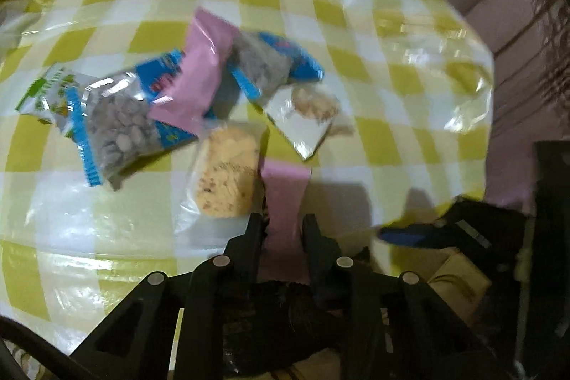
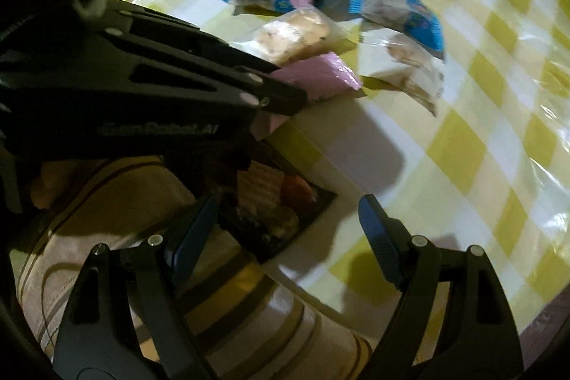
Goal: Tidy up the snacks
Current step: 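Grasp a pink packet with left gripper while right gripper reaches the black cracker box, then lift pink packet with left gripper while right gripper grasps and lifts black cracker box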
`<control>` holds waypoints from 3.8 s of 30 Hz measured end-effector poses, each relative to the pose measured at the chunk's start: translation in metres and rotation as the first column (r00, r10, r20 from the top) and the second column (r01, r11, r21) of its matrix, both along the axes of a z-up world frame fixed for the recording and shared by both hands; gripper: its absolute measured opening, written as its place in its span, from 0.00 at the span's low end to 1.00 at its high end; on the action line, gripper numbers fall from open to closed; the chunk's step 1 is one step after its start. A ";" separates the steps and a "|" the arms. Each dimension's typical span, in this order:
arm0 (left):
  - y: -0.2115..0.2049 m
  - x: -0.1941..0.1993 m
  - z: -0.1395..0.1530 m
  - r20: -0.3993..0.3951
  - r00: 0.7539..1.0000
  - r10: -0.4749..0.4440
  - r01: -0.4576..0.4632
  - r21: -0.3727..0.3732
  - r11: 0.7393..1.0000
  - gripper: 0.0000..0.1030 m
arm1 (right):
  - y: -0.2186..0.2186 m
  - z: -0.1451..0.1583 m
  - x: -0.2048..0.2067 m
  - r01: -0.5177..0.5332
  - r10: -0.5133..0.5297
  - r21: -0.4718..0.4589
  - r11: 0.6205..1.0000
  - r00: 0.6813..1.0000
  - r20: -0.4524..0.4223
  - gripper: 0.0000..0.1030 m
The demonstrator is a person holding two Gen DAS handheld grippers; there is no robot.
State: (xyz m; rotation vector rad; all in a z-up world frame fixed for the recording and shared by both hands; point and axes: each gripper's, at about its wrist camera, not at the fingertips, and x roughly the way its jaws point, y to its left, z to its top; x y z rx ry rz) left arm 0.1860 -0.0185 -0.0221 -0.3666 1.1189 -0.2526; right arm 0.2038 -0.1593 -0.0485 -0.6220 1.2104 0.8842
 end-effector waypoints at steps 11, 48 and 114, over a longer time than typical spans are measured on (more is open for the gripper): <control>0.052 -0.032 0.015 0.108 0.971 0.213 -0.202 -0.103 0.974 0.10 | 0.044 -0.017 0.008 -0.116 0.115 -0.018 0.993 0.991 -0.066 0.86; 0.029 -0.014 0.000 0.021 1.000 -0.019 0.019 0.010 1.000 0.13 | 0.035 0.001 0.004 -0.059 0.067 0.131 0.990 0.996 -0.055 0.62; -0.042 -0.075 0.063 0.221 0.975 0.023 0.002 -0.114 0.993 0.13 | -0.186 0.079 -0.022 0.628 -0.676 0.257 0.734 0.708 0.201 0.59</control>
